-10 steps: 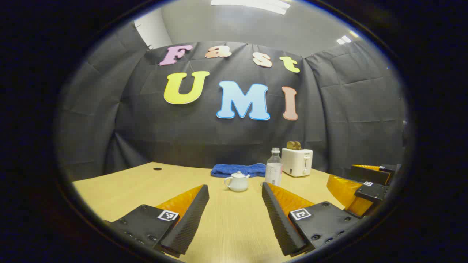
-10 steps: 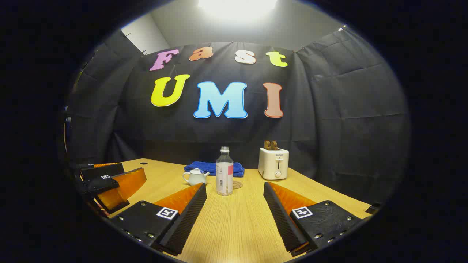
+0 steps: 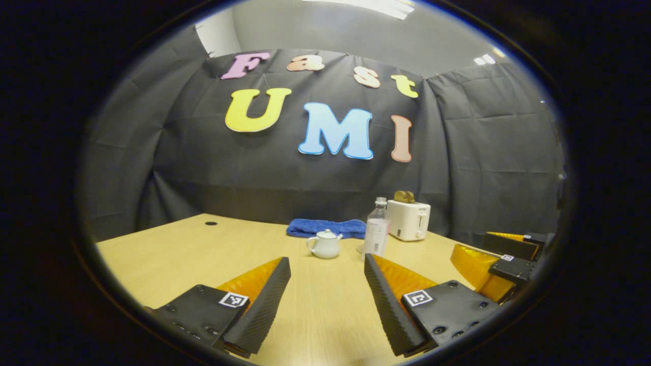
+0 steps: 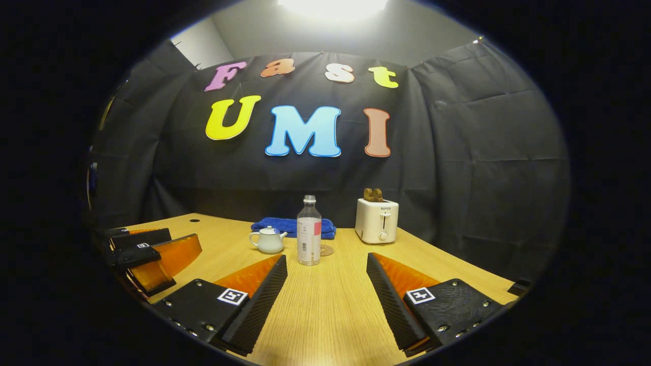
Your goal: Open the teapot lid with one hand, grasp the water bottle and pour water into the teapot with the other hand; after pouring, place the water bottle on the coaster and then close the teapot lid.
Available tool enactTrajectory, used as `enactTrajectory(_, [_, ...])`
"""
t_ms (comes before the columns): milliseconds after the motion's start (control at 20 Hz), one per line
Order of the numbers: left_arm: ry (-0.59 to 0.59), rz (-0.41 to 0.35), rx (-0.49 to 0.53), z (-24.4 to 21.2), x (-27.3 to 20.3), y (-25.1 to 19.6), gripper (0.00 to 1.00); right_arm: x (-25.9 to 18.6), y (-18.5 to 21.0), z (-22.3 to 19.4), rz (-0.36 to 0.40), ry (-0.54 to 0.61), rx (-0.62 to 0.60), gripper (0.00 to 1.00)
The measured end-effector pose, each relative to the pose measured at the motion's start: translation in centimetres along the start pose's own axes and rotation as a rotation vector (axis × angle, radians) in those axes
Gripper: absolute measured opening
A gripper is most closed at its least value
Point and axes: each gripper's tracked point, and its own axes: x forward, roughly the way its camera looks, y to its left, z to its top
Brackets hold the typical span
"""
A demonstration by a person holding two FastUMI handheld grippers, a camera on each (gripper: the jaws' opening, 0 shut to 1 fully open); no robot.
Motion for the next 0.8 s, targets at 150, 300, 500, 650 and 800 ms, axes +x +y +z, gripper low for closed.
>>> enactTrajectory(150, [0.0, 0.002, -0.008, -0.1, -0.2, 0.3, 0.95, 0.3, 0.5, -0.1, 0.02, 0.01, 0.02, 0.98])
enactTrajectory(300, [-0.001, 0.005, -0.004, -0.2, -0.1, 0.5, 0.95, 0.3, 0.7, -0.3, 0.025, 0.014, 0.027, 0.98])
enactTrajectory(500, [0.004, -0.007, -0.017, -0.5, -0.1, 0.3, 0.95, 0.3, 1.3, -0.7, 0.053, 0.022, 0.021, 0.98])
enactTrajectory(650, [0.017, -0.018, -0.009, -0.7, 0.5, 0.2, 0.96, 1.2, 1.6, -0.4, 0.064, 0.02, 0.023, 0.98])
enactTrajectory(800, [0.029, -0.038, 0.028, -0.1, 2.1, 0.0, 0.95, 2.8, 1.8, 0.2, 0.076, 0.02, 0.021, 0.98])
